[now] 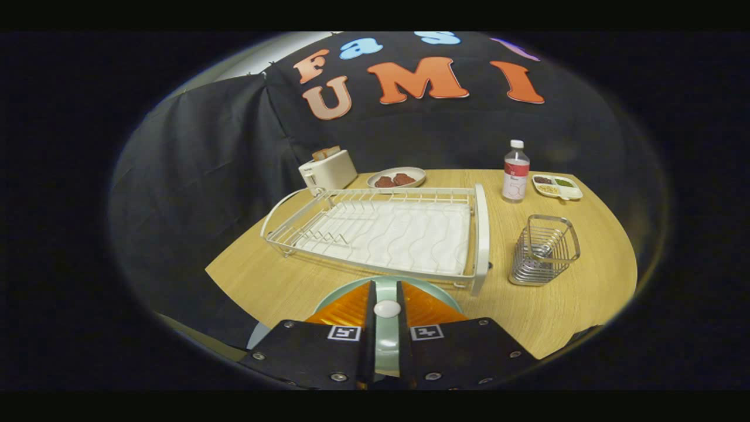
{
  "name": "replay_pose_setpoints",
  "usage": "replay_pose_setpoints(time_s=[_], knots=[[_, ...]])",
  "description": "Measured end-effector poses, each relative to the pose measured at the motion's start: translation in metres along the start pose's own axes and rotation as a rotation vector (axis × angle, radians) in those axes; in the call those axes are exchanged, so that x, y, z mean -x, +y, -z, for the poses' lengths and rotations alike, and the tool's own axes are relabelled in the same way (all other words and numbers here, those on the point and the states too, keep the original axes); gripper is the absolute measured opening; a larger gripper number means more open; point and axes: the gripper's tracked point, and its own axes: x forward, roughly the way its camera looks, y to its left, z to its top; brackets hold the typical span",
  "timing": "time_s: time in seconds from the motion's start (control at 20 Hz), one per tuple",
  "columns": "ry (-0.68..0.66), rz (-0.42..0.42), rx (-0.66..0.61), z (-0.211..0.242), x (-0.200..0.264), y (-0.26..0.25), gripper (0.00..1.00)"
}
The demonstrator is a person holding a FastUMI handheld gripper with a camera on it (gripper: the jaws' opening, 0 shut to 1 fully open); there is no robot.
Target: Take the plate from the dish rack, then take the spoon from the basket and place it into the plate.
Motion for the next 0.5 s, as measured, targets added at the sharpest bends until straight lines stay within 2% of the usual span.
replay_pose_setpoints(time_s=[0.25, 0.45, 0.5], knots=[[0.042, 0.013, -0.102, 0.018, -0.002, -0.014, 0.21], [0.064, 0.062, -0.128, 0.025, -0.003, -0.028, 0.29], [0.066, 0.081, -0.117, 0.025, -0.002, -0.033, 0.33]])
